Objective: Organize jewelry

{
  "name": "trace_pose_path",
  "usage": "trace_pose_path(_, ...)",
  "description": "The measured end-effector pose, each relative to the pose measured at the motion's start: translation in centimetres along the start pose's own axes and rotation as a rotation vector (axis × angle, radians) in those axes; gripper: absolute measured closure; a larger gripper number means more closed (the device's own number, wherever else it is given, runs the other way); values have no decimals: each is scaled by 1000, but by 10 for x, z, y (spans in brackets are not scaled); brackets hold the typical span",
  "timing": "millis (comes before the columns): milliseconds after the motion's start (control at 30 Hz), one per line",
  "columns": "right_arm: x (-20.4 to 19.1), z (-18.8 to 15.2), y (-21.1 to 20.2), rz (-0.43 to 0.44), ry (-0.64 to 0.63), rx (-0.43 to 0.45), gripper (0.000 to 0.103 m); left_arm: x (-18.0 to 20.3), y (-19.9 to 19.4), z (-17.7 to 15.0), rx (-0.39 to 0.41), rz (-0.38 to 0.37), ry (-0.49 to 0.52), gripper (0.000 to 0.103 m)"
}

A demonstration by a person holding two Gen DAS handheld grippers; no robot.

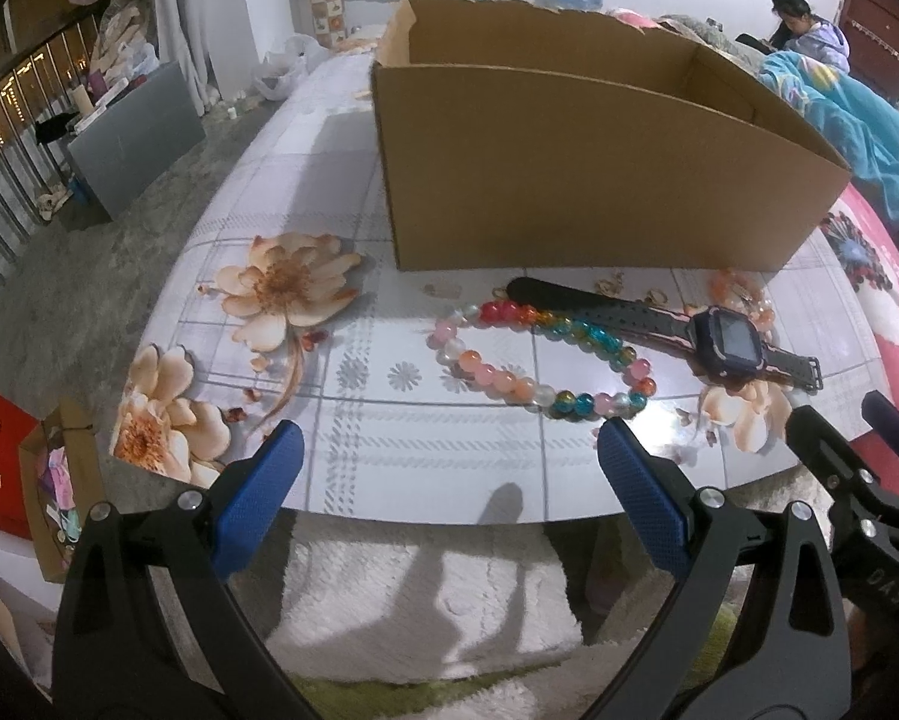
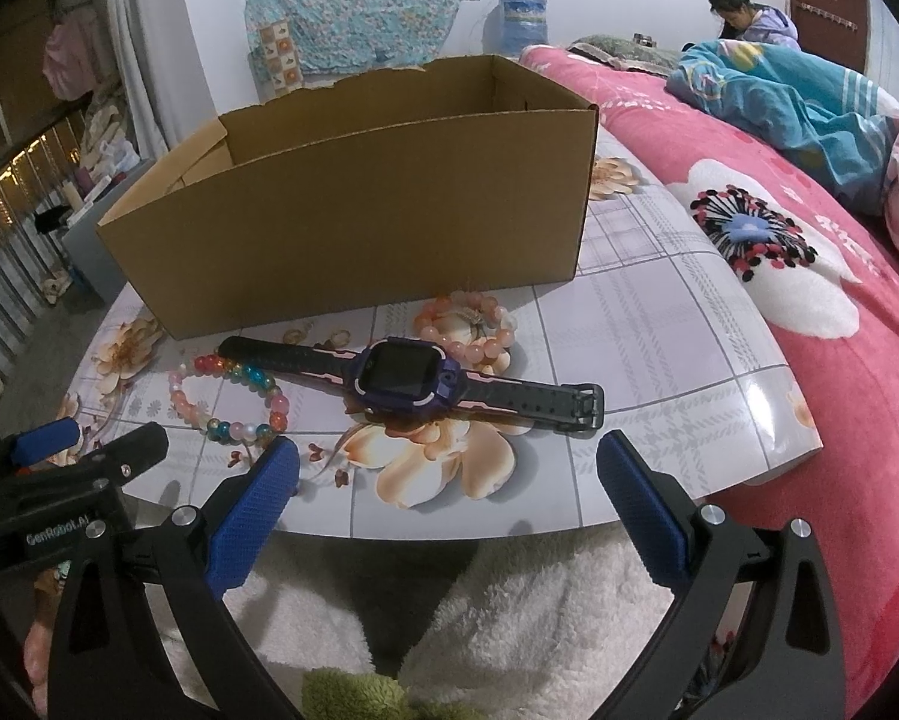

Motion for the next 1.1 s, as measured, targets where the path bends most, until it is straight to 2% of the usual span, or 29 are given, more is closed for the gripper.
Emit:
trace_pose_path(200, -3, 3, -6, 77, -13, 46, 6, -14, -4, 7, 24, -35, 18, 8)
trace_pose_path(233, -4, 4, -7, 95, -17, 56, 6, -16, -5, 9, 36, -62, 27, 8)
trace_pose_path(367, -18, 6, -14, 186, -46, 92, 15, -24, -12, 14, 114, -269, 32, 8)
trace_pose_path(433, -28, 8, -14, 234, -68, 96, 20, -29, -14, 16, 146, -317, 14, 8)
trace_pose_path(500, -36, 9, -11, 266, -83, 88, 26, -32, -13, 19, 141, -349, 12, 8)
trace_pose_path(567, -42, 11, -6, 295, -91, 67, 38, -36, -10, 24, 133, -362, 5, 8)
trace_pose_path(600, -45, 11, -3, 303, -92, 57, 41, -36, -9, 25, 137, -359, 6, 8)
trace_pose_path(667, -50, 12, 4, 323, -94, 30, 53, -36, -6, 30, 146, -335, 34, 8)
trace_pose_path(833, -64, 15, 19, 341, -115, -21, 63, -28, 1, 34, 148, -306, 113, 10)
trace_pose_path(967, -75, 15, 27, 344, -139, -50, 71, -21, 13, 33, 121, -281, 180, 40)
trace_pose_path(1033, -81, 15, 31, 336, -152, -59, 73, -21, 21, 32, 90, -296, 185, 53)
trace_pose_path(1100, -85, 15, 35, 320, -162, -67, 75, -23, 27, 31, 72, -313, 178, 57)
Point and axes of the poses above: each gripper's, at about its wrist camera, not at the fingertips, and y roughly the way its jaws point, x to its right, z to its top, the point moved 4 cm from there along y, roughly the way its jaws point, and after that the axes turned 14 degrees about -z, right-handed, at the moved point
